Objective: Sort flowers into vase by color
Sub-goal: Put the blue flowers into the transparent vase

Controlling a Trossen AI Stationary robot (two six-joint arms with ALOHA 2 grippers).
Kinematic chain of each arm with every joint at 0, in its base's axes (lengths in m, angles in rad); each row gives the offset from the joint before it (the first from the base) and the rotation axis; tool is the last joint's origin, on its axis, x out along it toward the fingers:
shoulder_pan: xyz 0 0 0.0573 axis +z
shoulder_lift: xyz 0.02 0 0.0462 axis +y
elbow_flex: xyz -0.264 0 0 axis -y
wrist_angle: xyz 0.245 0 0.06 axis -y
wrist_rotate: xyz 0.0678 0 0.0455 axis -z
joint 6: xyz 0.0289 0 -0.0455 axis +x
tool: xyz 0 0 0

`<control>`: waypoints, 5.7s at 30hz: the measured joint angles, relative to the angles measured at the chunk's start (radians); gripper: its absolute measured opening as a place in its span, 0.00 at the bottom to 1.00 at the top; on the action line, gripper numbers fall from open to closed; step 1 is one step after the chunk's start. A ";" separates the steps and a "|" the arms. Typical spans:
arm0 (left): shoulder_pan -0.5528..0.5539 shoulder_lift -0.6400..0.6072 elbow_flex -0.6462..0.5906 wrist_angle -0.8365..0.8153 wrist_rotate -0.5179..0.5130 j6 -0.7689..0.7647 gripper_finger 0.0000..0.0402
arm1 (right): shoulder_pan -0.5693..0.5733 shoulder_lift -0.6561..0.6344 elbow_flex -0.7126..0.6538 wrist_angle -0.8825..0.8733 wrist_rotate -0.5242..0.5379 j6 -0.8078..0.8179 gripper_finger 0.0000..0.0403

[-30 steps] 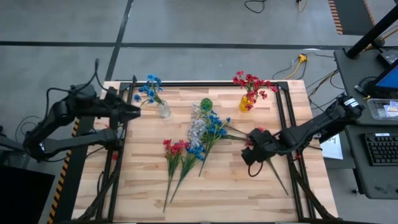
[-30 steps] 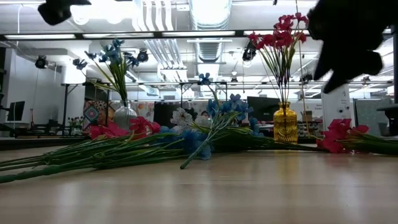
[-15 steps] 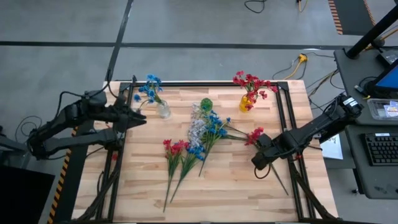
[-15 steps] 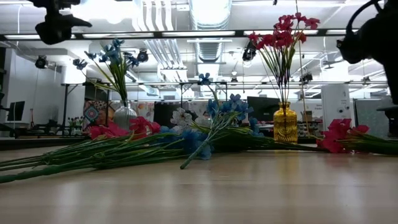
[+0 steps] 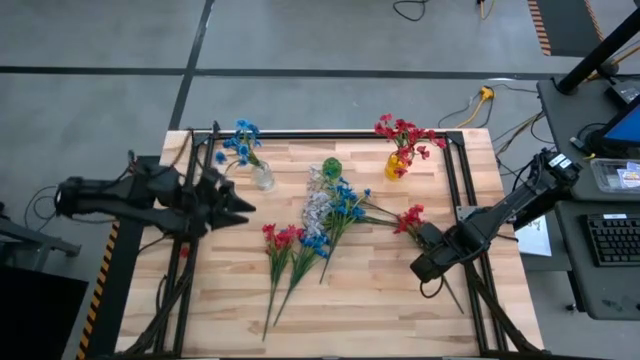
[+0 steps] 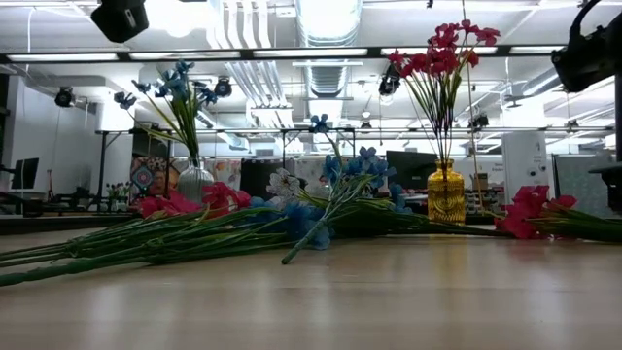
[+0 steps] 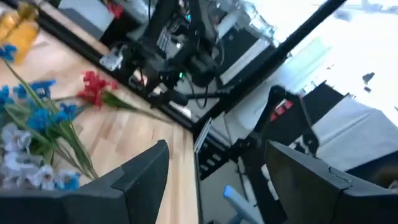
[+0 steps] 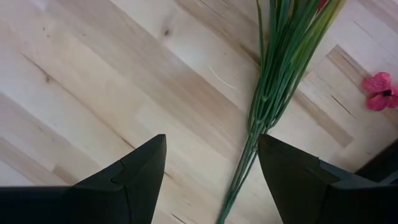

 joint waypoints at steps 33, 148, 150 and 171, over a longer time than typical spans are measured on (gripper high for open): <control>-0.596 0.435 -0.082 0.007 -0.343 -0.031 0.55 | 0.000 0.000 -0.070 -0.007 0.140 0.021 0.61; -0.543 1.449 0.626 -0.432 -0.397 -0.767 0.51 | 0.172 -0.001 -0.084 0.275 0.288 -0.231 0.62; -0.538 1.451 0.629 -0.436 -0.390 -0.755 0.50 | 0.172 0.000 -0.084 0.276 0.288 -0.228 0.62; -0.507 1.461 0.757 -0.706 -0.378 -0.660 0.48 | 0.172 0.000 -0.084 0.302 0.289 -0.208 0.61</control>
